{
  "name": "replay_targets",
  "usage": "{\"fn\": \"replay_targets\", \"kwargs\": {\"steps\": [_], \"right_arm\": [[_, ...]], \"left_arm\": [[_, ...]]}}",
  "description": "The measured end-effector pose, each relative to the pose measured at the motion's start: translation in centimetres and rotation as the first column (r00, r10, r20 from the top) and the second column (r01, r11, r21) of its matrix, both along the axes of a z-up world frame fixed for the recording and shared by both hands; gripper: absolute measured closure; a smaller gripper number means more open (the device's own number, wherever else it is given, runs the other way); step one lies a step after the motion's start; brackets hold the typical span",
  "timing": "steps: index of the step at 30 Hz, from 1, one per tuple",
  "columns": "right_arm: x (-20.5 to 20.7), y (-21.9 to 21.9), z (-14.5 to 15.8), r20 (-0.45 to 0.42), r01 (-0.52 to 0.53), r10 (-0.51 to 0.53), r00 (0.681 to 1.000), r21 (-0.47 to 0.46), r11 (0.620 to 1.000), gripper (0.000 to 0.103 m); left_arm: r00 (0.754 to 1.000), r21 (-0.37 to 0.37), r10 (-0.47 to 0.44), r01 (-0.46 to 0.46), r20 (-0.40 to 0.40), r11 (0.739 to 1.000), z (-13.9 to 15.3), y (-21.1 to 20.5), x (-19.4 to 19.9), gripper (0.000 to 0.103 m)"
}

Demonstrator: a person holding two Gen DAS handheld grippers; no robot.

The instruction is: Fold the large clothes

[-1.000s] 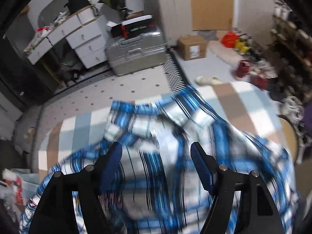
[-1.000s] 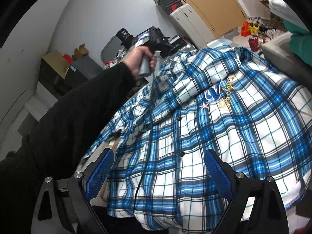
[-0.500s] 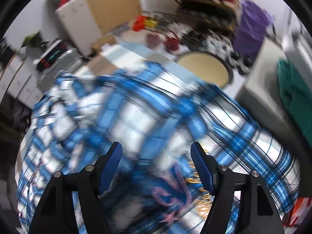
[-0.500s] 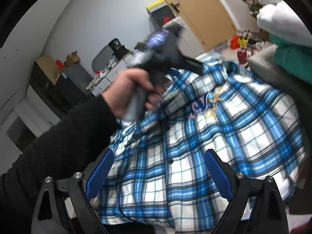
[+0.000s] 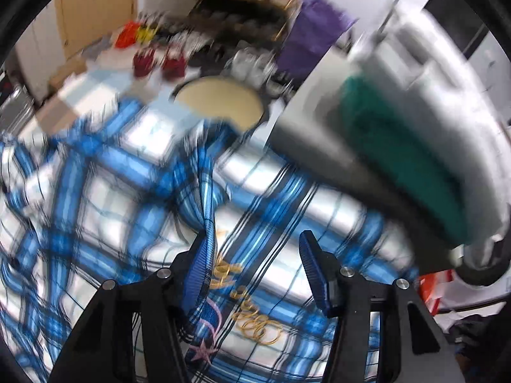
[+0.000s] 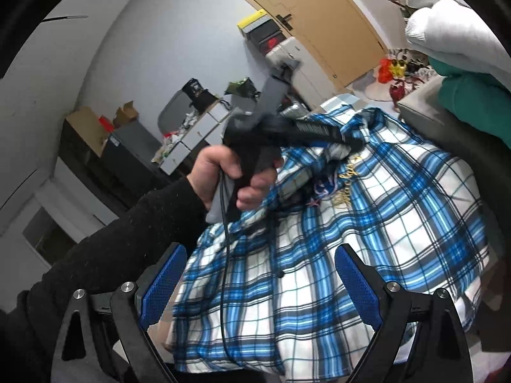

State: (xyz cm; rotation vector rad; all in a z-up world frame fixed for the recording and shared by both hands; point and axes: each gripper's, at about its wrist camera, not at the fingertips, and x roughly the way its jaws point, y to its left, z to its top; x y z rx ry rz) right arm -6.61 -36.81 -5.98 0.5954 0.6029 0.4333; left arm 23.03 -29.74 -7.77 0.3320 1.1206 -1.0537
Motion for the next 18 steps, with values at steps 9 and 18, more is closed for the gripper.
{"fn": "replay_targets", "kwargs": {"steps": [9,18], "right_arm": [[0.4,-0.1,-0.3,-0.005,-0.012,0.012,1.0,0.018,1.0,0.005],[0.0,-0.7,-0.1,0.007,-0.006,0.005,1.0,0.034,0.999,0.005]], "left_arm": [[0.984,0.161,0.165,-0.175,0.07,0.971,-2.1,-5.2,5.5,0.051],[0.984,0.222,0.047,-0.085,0.173,0.971,-4.4,-7.8,2.3,0.094]]}}
